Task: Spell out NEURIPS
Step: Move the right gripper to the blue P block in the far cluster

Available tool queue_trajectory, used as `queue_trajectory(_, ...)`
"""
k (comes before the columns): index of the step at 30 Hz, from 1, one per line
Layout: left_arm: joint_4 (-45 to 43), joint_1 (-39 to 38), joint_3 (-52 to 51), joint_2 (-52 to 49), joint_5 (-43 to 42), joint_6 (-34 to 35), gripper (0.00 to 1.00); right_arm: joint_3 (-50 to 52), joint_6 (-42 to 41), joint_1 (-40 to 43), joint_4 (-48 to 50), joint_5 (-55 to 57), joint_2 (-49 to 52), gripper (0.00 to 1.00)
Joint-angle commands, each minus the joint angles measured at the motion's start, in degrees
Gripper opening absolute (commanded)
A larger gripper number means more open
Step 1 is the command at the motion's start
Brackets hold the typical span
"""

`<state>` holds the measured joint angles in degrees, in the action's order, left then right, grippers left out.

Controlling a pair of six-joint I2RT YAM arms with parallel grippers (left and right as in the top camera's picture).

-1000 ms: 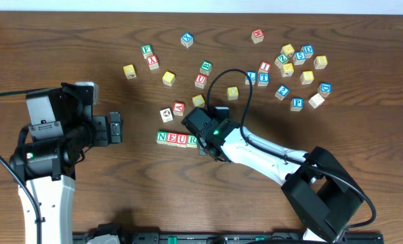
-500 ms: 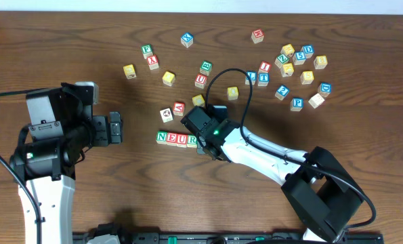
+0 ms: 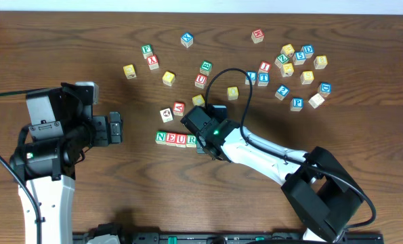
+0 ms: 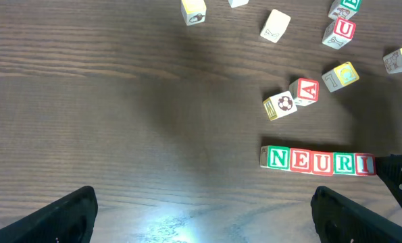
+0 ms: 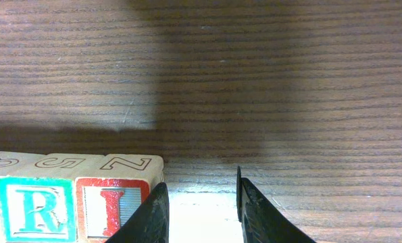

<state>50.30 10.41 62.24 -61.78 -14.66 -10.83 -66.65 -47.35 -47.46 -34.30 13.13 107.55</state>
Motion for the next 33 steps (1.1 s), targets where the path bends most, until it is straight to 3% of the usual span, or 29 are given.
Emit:
queue_trajectory(1,0.0,0.17,0.83,0.02,0.2,-0.92,0.99,-0.02,-0.13,0.15,-0.72,3.34,0.26,0.29)
queue_trajectory(14,0.0,0.17,0.83,0.02,0.17,-0.92,0.99,-0.11,2.51,5.09,-10.05,9.09,-1.92,0.33)
queue_trajectory(21,0.0,0.17,0.83,0.02,0.2,-0.92,0.99,-0.22,8.9,7.67,-10.43,9.09,-8.55,0.4)
queue_trajectory(33,0.0,0.17,0.83,0.02,0.2,-0.94,0.99,-1.07,12.09,12.39,-10.03,9.22,-19.74,0.51)
